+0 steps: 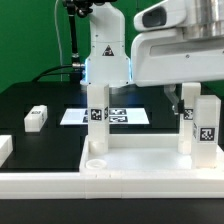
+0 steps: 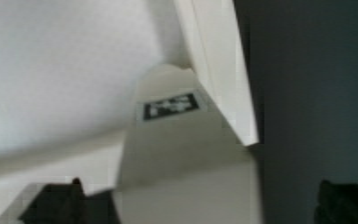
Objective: Assemble desk
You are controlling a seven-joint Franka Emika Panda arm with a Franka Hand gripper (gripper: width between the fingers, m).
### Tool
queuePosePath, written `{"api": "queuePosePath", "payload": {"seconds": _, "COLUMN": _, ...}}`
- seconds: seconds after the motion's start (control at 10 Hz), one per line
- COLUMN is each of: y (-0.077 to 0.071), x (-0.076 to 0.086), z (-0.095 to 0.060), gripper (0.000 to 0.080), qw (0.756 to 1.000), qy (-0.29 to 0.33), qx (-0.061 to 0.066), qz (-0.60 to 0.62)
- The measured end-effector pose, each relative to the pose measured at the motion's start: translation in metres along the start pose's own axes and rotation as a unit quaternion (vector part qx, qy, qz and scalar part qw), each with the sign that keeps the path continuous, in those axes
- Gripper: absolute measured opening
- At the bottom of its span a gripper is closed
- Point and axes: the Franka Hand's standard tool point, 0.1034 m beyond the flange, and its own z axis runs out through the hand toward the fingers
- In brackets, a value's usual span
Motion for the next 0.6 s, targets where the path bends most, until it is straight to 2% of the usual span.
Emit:
{"api": "queuePosePath", "payload": {"seconds": 0.2, "y": 0.0028, "x": -0.0007, "z": 0.0033, "gripper": 0.0649, "qw": 1.0, "qy": -0.002, "qx": -0.002, "qz": 0.018}}
{"api": "queuePosePath", "payload": {"seconds": 0.4, "y": 0.0024, "x": -0.0009, "z": 0.0036, "gripper": 0.0382, "qw": 0.997, "qy": -0.002, "qx": -0.001, "qz": 0.083}}
{"api": "queuePosePath", "payload": {"seconds": 0.5, "y": 0.0065, "x": -0.0009, "z": 0.0041, "gripper": 0.0298, "qw": 0.995, "qy": -0.003, "qx": -0.005, "qz": 0.103}}
{"api": "queuePosePath", "payload": {"seconds": 0.6, "y": 0.0073, "x": -0.0012, "z": 0.0045, "gripper": 0.0298, "qw": 0.983, "qy": -0.005, "qx": -0.007, "qz": 0.181}}
